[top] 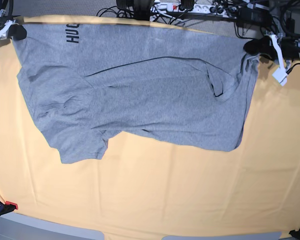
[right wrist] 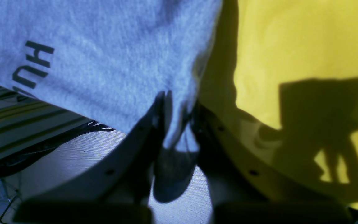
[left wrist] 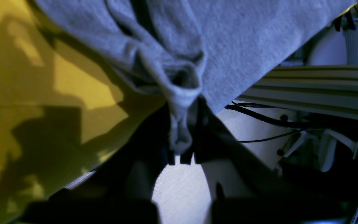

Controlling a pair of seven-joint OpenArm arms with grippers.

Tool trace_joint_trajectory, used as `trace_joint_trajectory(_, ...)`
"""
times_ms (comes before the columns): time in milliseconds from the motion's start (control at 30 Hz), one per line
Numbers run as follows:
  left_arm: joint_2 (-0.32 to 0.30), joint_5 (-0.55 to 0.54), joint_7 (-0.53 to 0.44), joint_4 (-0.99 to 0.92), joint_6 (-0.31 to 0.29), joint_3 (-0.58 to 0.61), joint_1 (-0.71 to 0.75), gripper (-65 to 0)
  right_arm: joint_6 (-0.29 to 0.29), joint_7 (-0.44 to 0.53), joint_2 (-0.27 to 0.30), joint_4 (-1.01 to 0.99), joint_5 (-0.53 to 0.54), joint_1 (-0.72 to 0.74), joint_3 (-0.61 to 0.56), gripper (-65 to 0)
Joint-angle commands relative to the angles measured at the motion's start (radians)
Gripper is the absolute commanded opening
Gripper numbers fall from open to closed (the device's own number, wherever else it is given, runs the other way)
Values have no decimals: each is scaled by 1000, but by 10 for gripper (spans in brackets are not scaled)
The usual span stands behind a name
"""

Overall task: Layout the t-shirt on the table in an organized manner, then fold the t-shirt properly
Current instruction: 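Pull the shirt edges apart with both grippers to straighten it, then release the left gripper and move it to the shirt hem corner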

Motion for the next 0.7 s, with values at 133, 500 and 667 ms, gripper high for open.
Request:
trace_joint_trajectory(133, -39, -4, -2, 10, -12, -13, -6, -650, 2, 4, 23, 13, -4, -20, 11, -650)
trace_joint_trajectory(500, -46, -16, 1, 10, -12, -13, -24, -650, 2, 4, 23, 13, -3, -53, 11, -650)
trace_joint_trajectory(667, -47, -16, 2, 10, -12, -13, -24, -650, 2, 4, 24, 13, 8, -52, 11, -585)
